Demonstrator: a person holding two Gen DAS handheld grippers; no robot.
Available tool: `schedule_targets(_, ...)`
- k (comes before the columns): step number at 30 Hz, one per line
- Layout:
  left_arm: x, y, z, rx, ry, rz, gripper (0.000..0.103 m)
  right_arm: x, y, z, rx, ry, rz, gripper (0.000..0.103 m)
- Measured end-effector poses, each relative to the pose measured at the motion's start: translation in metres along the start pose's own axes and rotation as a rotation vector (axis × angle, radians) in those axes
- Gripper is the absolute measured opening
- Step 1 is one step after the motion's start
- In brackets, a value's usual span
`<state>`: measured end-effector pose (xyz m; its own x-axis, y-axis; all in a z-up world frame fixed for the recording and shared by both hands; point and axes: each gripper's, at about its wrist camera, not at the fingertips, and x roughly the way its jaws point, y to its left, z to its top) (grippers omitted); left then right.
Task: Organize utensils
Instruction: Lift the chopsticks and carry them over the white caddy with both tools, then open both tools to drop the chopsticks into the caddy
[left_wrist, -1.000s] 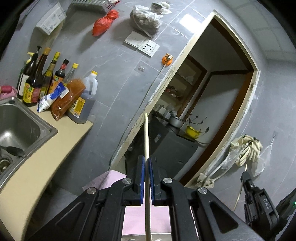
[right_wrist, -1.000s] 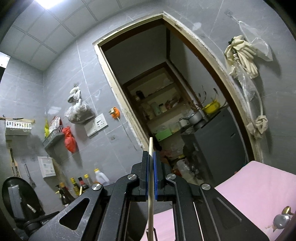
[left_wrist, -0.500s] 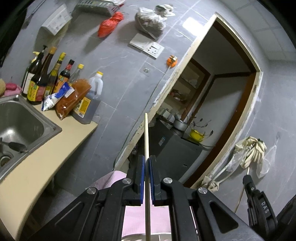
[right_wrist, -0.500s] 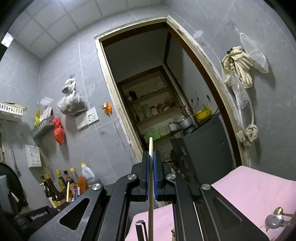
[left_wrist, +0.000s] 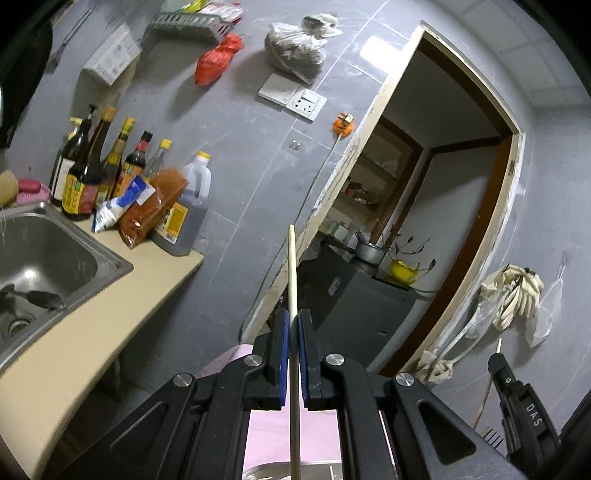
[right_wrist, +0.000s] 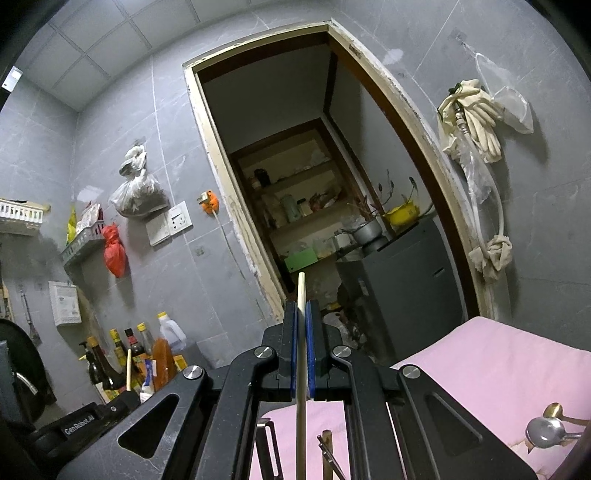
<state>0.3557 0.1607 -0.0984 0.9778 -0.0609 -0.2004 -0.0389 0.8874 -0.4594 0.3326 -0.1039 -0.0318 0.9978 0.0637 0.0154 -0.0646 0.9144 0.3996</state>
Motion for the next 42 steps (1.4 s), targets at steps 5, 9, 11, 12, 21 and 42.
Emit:
schedule_targets(5,-0.006,-0.003,-0.003,0.037,0.009,0.008,0.005,-0.001,-0.002,-0.001,-0.015,0.033,0.022,0.004)
schedule_targets(9,-0.009,-0.003,-0.004,0.049,0.041,0.001,0.005,-0.002,-0.003,0.0,-0.029,0.067,0.042,0.004)
schedule_targets(11,-0.009,-0.002,-0.003,0.058,0.069,-0.005,0.006,-0.003,-0.003,0.0,-0.037,0.087,0.05,0.004)
schedule_targets(12,-0.01,-0.001,-0.003,0.06,0.082,-0.009,0.006,-0.003,-0.003,0.0,-0.039,0.093,0.051,0.005)
schedule_targets(21,-0.015,0.006,0.006,0.07,0.179,-0.046,0.024,-0.017,-0.001,0.004,-0.04,0.142,0.07,0.026)
schedule_targets(42,-0.08,-0.062,0.036,0.205,0.16,0.008,0.085,-0.075,-0.029,0.082,-0.151,0.182,-0.009,0.062)
